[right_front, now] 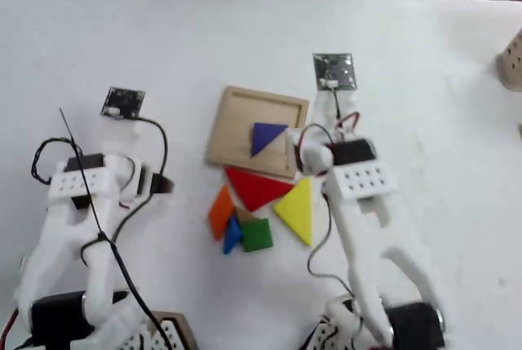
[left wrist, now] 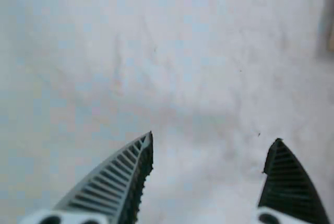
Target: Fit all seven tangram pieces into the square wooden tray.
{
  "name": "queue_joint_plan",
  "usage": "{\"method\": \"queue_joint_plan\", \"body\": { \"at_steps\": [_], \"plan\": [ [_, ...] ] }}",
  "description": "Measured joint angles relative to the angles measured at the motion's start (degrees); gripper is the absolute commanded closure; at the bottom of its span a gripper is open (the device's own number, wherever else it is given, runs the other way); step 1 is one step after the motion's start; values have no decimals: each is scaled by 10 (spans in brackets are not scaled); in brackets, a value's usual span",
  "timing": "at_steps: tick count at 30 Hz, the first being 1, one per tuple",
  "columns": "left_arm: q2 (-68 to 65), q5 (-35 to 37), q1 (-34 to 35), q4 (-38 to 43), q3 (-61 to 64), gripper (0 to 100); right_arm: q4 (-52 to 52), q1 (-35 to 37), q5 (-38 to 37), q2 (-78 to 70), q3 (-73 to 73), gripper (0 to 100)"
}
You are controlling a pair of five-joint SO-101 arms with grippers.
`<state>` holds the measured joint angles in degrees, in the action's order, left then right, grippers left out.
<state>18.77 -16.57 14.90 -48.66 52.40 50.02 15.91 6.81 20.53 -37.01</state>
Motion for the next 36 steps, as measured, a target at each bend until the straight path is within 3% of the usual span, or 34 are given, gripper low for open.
{"method": "queue_joint_plan", "body": {
  "at_steps": [2,18,29,36],
  "plan": [
    [0,0,0,0,0,665,-8,6,9,-60,25,858],
    [-1,0,-2,4,5,665,-92,7,13,-342,163,903],
    [-1,0,-2,4,5,665,-40,-22,14,-378,201,901],
    [-1,0,-2,4,5,665,-25,-22,-38,-378,202,938]
  ]
}}
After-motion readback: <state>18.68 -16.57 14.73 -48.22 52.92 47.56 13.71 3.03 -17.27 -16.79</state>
